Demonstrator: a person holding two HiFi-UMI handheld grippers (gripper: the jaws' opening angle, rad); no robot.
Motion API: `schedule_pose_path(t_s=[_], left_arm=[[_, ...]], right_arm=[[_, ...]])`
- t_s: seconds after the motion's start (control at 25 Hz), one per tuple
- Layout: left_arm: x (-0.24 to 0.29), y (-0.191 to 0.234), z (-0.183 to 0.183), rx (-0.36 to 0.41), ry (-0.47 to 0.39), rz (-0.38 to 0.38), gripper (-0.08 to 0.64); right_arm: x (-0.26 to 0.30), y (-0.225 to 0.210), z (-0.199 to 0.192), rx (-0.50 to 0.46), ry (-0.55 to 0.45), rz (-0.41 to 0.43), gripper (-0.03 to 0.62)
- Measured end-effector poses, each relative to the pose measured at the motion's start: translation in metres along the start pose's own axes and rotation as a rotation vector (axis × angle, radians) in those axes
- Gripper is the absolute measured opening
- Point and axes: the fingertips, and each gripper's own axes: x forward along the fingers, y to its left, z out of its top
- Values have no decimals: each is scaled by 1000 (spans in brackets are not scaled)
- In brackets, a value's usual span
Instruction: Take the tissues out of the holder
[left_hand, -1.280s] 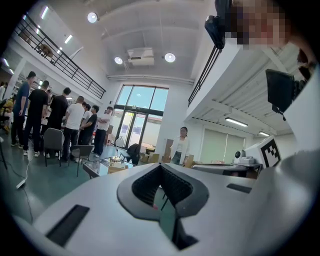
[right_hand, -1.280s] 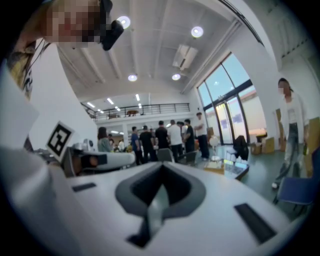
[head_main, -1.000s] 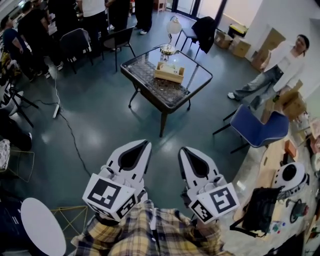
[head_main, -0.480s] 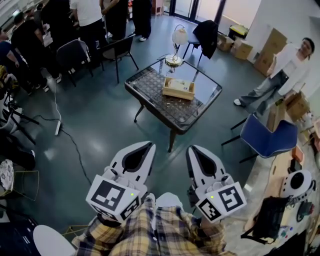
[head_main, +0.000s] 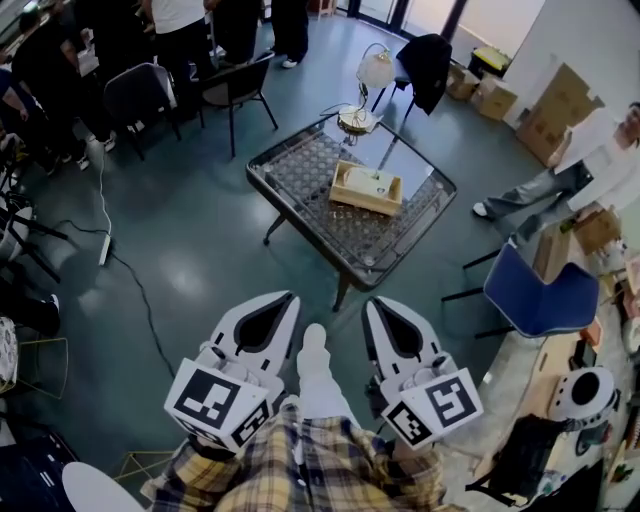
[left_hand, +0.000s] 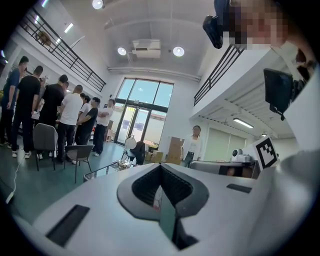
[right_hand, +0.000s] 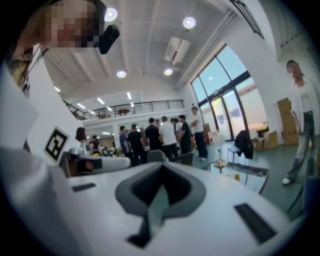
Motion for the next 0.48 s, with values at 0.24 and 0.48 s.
schedule_pose_path(t_s=[0.24, 0.48], left_arm=[[75, 44, 28, -10, -10, -1, 12], [160, 60, 60, 17, -26, -19, 12]], right_arm=[[69, -49, 26, -5, 19, 13, 9], [118, -112, 61, -16, 3, 28, 9]])
